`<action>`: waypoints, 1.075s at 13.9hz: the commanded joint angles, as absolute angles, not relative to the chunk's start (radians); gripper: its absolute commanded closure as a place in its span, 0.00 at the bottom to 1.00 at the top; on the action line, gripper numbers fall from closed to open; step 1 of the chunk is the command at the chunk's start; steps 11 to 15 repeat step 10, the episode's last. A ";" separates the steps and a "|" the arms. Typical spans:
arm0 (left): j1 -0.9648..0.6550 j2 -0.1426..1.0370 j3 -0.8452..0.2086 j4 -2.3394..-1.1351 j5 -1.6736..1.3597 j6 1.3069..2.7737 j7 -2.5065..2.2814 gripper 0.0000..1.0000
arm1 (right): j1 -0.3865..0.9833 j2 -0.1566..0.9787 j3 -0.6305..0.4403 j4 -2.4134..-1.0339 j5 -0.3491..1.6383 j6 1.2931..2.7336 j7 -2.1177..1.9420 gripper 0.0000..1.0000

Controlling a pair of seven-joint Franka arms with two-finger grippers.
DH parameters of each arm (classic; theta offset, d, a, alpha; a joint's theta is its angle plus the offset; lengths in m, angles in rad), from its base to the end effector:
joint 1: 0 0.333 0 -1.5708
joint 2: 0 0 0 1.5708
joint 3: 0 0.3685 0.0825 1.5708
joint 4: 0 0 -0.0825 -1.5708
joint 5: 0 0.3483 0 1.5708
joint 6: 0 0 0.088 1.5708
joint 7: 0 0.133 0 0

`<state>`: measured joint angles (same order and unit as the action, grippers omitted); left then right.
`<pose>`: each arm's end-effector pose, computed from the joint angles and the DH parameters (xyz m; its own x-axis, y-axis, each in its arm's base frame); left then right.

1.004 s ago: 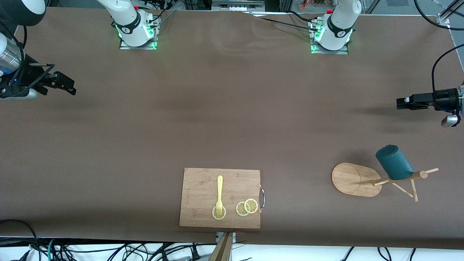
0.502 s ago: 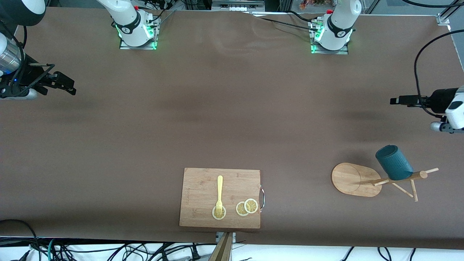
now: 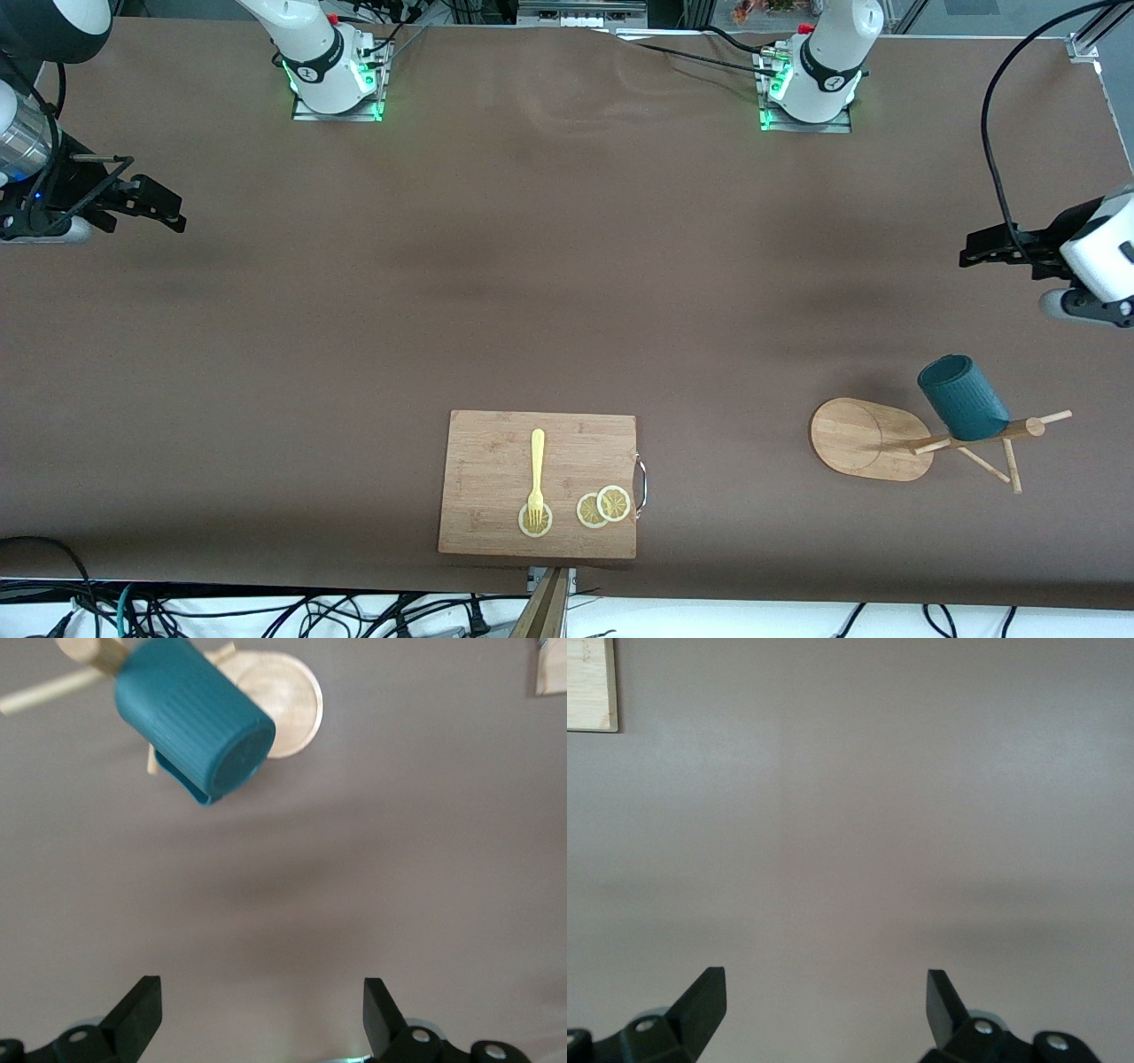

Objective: Pass cup and hang on rack

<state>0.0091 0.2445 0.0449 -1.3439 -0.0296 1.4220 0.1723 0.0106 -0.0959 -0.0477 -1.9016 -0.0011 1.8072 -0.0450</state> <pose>0.5832 0.0235 0.6013 0.9795 -0.1226 -0.1597 -0.1165 -0.9921 0.0468 0.4926 -0.0194 0.5739 1.0000 0.0084 0.0015 0.0084 -1.0000 -0.0034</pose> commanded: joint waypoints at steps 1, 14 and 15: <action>0.017 0.180 0.032 -1.328 -0.014 1.390 0.088 0.00 | -0.002 -0.089 -0.038 -1.884 0.005 1.798 -0.060 0.00; 0.015 0.183 0.002 -1.319 -0.055 1.333 0.006 0.00 | -0.002 -0.089 -0.038 -1.884 0.005 1.798 -0.060 0.00; 0.015 0.183 0.002 -1.319 -0.055 1.333 0.006 0.00 | -0.002 -0.089 -0.038 -1.884 0.005 1.798 -0.060 0.00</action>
